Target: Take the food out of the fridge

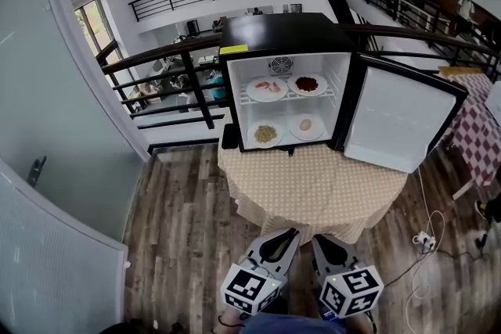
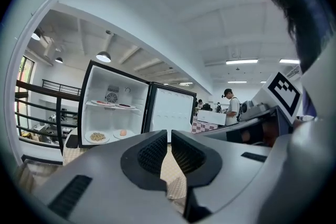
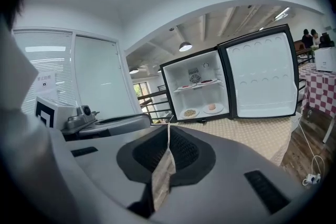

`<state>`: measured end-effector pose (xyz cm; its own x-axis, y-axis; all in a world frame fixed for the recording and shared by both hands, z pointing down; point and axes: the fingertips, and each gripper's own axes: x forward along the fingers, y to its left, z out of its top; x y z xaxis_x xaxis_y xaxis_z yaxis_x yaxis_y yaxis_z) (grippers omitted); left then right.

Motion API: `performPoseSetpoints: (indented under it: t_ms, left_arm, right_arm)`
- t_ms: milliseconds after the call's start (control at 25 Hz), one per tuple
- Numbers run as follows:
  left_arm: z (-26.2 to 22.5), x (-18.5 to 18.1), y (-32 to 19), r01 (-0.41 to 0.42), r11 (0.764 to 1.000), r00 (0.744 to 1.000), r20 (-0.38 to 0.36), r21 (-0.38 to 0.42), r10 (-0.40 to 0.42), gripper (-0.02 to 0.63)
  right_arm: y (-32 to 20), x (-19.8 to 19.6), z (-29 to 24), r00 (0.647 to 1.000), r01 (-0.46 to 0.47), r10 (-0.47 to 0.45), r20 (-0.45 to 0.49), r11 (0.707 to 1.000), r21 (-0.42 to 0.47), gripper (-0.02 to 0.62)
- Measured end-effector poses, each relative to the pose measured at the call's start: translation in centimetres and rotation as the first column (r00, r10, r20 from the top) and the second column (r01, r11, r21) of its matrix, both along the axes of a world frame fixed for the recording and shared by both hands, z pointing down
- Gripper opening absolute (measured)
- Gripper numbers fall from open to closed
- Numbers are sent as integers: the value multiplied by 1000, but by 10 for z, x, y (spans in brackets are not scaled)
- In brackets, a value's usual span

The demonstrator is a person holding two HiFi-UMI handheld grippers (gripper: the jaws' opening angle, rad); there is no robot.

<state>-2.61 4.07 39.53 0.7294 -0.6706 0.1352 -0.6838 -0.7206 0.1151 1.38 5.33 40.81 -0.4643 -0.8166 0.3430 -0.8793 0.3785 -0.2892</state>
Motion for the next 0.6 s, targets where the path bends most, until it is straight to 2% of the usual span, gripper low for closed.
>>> performPoseSetpoints:
  t_ms: [280, 600]
  left_arm:
    - [3, -34, -50, -35, 999, 999, 1, 17, 35, 20]
    - [11, -57, -77, -50, 999, 999, 16, 0, 50, 20]
  right_arm:
    - [-47, -30, 6, 999, -50, 50, -3, 999, -3, 23]
    - [-74, -55, 8, 998, -47, 47, -50, 999, 3, 23]
